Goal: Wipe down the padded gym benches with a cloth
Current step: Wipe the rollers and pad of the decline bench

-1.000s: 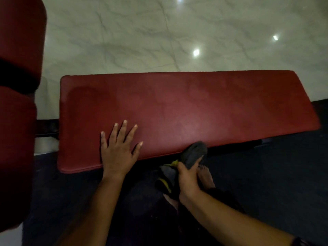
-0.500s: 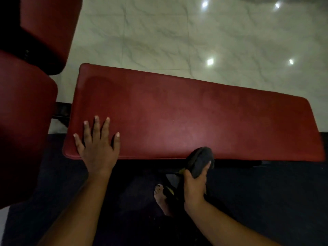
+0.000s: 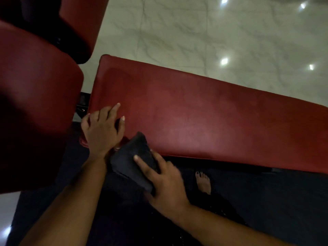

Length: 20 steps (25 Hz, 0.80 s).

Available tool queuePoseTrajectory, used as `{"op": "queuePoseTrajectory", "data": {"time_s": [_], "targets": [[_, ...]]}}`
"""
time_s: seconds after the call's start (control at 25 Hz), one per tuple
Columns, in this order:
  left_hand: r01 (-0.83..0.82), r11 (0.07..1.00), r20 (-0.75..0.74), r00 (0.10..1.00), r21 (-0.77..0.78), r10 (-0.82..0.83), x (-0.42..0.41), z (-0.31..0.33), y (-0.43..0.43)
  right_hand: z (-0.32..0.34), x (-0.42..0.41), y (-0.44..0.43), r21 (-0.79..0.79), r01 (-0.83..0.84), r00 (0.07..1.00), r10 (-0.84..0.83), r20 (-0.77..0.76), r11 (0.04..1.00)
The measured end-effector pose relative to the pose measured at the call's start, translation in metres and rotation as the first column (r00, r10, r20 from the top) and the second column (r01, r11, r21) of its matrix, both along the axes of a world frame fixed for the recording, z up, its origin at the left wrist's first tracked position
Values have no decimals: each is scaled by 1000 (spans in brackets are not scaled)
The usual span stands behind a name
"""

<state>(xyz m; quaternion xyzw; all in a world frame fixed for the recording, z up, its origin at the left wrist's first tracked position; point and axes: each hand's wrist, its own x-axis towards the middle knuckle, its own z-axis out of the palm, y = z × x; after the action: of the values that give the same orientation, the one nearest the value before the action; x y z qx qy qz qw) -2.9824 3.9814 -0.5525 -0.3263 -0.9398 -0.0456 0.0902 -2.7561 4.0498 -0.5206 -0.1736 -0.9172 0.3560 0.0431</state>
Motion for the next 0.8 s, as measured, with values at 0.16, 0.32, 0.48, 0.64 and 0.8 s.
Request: {"op": "queuePoseTrajectory", "data": {"time_s": [0.16, 0.32, 0.48, 0.64, 0.8], "targets": [[-93, 994, 141, 985, -48, 99, -4, -4, -8, -47, 28, 79, 669, -392, 907, 387, 167, 631], [-168, 982, 239, 953, -91, 185, -7, -2, -3, -57, 29, 105, 782, -498, 799, 548, 246, 375], [-176, 983, 283, 942, -51, 183, -6, 1, -4, -48, -31, 61, 817, -422, 801, 584, 133, 393], [-134, 986, 379, 921, 102, 86, -16, 22, -12, -48, -31, 74, 831, -382, 773, 633, 48, 404], [-147, 980, 433, 898, 135, 75, -12, 37, -17, -72, 17, 132, 863, -429, 654, 751, 93, 267]]}}
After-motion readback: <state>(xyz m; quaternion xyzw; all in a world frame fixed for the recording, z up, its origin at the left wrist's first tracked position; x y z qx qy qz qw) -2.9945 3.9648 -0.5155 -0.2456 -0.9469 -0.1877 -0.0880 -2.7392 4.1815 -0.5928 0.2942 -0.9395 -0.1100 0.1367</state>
